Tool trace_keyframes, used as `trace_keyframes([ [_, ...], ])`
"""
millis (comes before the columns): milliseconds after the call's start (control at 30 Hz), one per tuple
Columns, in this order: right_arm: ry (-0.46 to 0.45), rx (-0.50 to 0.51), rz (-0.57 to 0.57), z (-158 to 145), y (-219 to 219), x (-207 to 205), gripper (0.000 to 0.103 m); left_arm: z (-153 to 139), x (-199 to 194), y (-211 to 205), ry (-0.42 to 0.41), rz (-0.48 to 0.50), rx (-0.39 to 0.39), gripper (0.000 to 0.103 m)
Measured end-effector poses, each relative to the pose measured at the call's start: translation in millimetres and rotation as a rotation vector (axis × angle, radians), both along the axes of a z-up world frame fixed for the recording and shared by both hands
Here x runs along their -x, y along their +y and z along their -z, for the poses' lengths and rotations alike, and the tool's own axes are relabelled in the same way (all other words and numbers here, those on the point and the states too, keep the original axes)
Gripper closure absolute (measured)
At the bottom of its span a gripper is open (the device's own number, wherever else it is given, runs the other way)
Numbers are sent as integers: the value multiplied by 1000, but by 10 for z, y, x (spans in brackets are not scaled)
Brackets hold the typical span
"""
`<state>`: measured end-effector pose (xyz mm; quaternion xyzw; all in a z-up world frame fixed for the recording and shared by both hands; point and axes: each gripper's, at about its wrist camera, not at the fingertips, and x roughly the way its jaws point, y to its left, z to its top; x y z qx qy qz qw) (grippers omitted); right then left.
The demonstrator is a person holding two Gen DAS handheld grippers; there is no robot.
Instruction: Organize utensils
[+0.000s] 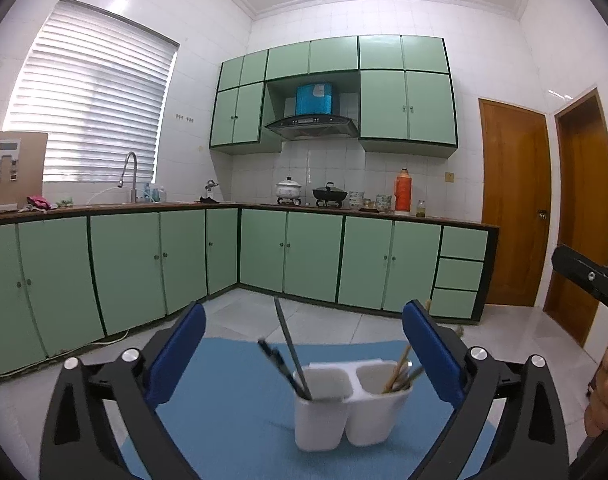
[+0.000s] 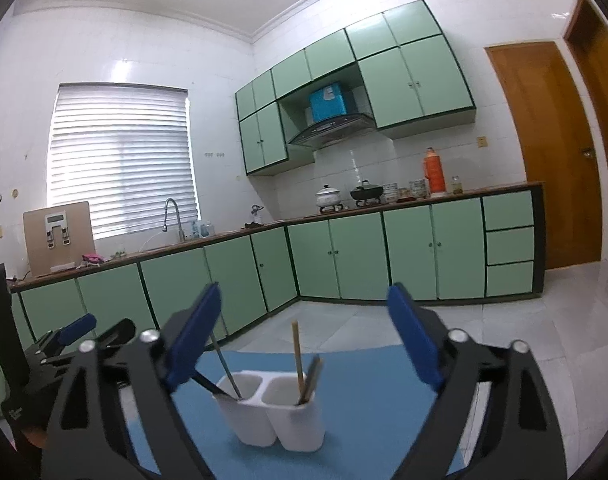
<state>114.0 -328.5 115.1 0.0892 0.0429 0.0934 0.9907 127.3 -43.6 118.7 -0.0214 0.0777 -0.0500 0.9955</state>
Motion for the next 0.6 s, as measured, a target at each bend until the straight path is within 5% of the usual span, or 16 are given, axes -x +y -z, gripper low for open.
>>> trace_keyframes([
  [600,217,22,33,731,48,292,7,580,421,-22,165,-9,-47,6],
])
